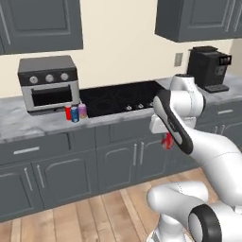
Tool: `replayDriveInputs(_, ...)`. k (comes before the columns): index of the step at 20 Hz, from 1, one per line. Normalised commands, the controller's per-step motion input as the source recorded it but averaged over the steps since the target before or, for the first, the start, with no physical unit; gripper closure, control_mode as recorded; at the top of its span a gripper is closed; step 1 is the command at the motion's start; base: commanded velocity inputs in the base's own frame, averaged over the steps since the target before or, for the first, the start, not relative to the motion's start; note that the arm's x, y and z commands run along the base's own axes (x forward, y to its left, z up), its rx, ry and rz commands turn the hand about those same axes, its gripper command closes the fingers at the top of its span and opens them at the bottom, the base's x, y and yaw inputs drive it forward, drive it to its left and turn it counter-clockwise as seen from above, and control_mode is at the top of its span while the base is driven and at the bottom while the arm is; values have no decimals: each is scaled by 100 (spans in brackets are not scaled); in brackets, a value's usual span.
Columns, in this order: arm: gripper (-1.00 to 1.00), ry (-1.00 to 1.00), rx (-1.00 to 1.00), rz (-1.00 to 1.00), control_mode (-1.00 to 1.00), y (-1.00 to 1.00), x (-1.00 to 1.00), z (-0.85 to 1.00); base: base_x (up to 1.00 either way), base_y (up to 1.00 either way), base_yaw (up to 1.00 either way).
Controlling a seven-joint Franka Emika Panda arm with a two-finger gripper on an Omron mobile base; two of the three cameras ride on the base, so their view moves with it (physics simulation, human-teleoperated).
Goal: Four empty soda cans are scattered around the kitchen. Gather all the cans and cluster them next to the stove for recycling.
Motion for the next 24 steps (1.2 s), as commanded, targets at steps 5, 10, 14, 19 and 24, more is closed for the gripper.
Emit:
replayDriveInputs(5, 100, 0, 0, 0, 100, 0, 0, 0, 52, 53, 14)
replayDriveInputs(10, 100, 0, 0, 0, 100, 0, 0, 0, 42, 60, 14)
replayDriveInputs(14, 100, 0, 0, 0, 100, 0, 0, 0, 40, 65, 13)
replayDriveInputs(19, 100, 0, 0, 0, 100, 0, 0, 0, 42, 60, 12)
replayDriveInputs(24, 100, 0, 0, 0, 100, 0, 0, 0, 48, 51, 10)
